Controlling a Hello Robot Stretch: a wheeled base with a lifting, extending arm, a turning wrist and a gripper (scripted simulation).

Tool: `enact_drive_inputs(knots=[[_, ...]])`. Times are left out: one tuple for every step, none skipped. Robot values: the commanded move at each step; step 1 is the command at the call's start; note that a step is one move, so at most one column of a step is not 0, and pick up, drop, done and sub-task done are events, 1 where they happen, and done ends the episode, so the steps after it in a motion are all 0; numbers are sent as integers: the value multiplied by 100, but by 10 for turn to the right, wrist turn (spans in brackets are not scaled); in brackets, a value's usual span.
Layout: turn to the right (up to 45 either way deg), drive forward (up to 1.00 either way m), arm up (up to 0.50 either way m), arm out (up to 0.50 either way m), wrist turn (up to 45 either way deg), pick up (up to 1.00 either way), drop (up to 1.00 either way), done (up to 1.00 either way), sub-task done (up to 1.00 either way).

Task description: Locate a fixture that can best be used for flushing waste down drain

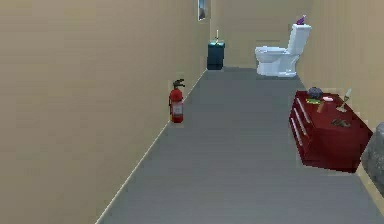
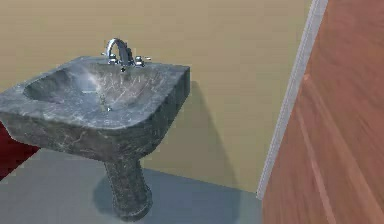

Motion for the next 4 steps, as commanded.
enact_drive_inputs(knots=[[120,0,0,0,0,0,0,0,0],[0,100,0,0,0,0,0,0,0],[420,0,0,0,0,0,0,0,0],[0,5,0,0,0,0,0,0,0]])
